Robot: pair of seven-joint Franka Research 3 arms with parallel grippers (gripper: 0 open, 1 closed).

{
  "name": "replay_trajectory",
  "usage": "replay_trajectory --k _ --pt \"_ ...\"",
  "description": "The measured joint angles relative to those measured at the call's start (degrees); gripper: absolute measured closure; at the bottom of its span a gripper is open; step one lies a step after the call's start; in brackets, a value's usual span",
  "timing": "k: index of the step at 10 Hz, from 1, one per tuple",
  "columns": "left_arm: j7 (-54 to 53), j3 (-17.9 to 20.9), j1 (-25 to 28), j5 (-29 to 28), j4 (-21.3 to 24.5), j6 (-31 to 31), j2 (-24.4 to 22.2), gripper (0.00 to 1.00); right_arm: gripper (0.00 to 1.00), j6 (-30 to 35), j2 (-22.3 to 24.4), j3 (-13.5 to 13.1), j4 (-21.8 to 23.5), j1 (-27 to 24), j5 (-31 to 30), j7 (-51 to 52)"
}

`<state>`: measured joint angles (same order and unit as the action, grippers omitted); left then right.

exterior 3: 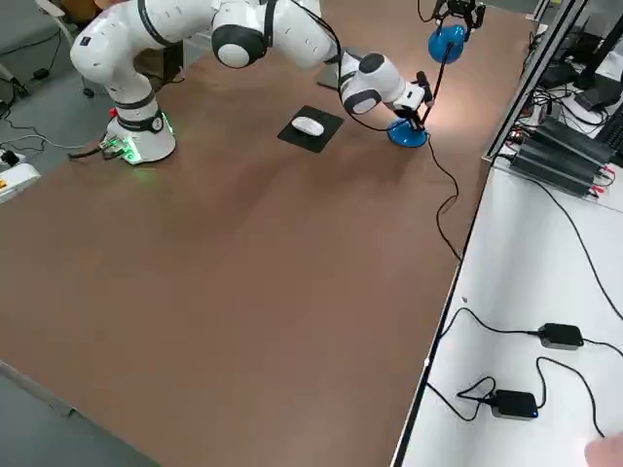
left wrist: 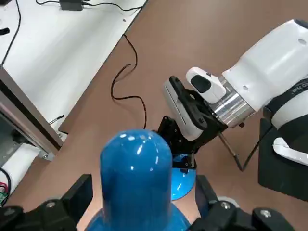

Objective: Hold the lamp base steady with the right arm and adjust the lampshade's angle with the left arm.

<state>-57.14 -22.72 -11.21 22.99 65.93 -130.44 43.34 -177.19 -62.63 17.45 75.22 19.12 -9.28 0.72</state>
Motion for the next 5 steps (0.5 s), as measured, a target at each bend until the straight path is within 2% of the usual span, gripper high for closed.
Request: replay_trajectory --k 2,5 --pt "-0.5 0.0 0.0 2.1 0.0 -0.5 1.0 0.05 0.85 0.0 0.0 0.0 0.0 0.0 -0.1 0.2" --pt "-3.0 -0.1 -0.1 2.4 0.0 -0.6 1.3 0.04 0.85 0.0 0.0 0.0 0.0 0.0 -0.1 0.2"
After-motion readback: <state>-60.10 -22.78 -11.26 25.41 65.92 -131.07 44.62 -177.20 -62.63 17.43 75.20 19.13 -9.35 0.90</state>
